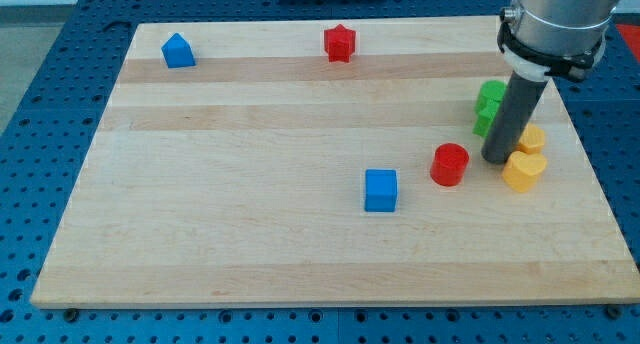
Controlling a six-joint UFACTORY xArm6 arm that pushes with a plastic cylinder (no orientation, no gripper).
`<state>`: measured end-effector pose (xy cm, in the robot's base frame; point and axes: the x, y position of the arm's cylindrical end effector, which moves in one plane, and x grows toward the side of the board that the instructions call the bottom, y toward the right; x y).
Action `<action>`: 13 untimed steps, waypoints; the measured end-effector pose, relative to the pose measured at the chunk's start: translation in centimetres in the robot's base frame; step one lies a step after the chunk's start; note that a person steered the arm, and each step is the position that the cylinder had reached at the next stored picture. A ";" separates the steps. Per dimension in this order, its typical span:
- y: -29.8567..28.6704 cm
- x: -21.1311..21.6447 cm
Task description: Slide yellow heart closer to the red circle
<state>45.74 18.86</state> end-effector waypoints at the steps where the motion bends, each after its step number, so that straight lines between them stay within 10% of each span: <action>1: -2.3 3.6; 4: -2.5 12.5; 13: 3.7 4.6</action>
<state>50.36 22.56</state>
